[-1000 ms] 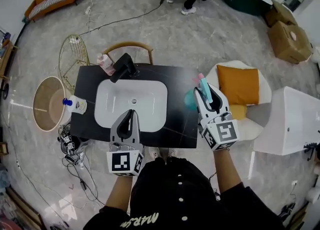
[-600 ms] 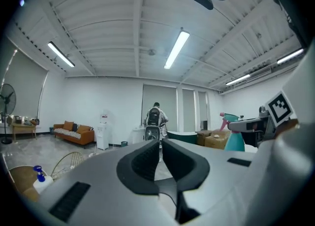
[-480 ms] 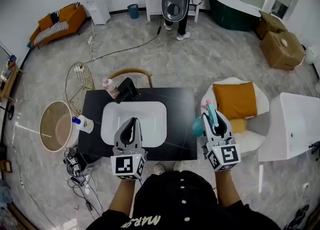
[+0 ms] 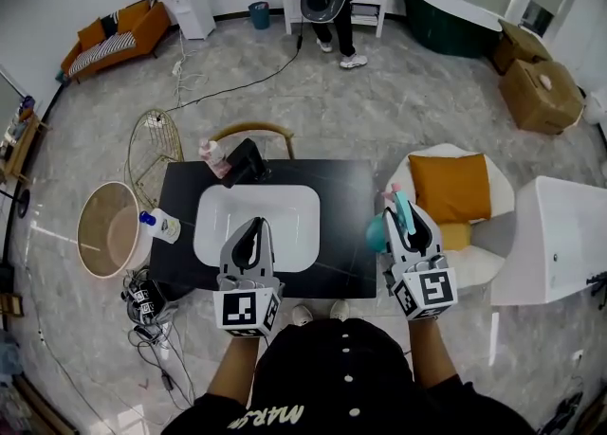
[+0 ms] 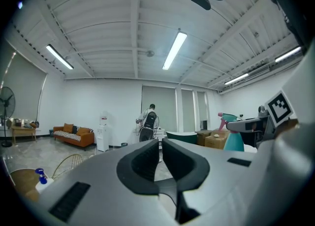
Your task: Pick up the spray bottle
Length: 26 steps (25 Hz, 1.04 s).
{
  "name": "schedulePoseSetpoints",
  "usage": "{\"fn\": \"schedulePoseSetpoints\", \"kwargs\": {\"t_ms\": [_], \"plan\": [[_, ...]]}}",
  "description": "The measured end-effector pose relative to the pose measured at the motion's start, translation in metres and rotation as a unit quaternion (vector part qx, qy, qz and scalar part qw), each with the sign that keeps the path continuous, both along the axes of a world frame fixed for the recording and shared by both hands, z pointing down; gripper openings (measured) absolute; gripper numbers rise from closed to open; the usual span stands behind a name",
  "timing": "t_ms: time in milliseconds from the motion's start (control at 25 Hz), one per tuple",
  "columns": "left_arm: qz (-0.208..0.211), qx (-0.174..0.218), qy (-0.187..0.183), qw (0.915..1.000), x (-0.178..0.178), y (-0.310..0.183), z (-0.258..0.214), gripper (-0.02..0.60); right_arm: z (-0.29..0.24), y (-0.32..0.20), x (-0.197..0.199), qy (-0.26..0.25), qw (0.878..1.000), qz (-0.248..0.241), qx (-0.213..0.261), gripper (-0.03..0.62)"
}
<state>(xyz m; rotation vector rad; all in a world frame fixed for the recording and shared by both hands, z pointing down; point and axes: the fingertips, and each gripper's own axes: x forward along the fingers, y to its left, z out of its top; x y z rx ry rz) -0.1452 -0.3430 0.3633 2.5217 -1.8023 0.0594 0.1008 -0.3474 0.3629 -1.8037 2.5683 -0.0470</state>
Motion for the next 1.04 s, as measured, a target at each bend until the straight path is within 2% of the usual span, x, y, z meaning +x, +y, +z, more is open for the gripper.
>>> {"fn": "schedulePoseSetpoints", "kwargs": {"t_ms": [480,1040], "plan": [[-0.016,0.001,0.007,0.9999,-0.005,0.003,0.002,0.029,-0.007,-0.008,-0.015,0.007,1.0,-0.024,0.01,0.129],[-0.012,0.002,0.006,0.9999,0.002,-0.001,0.002,0.029,-0.009,-0.013,-0.018,0.011,0.999,-0.032,0.011,0.129]]}}
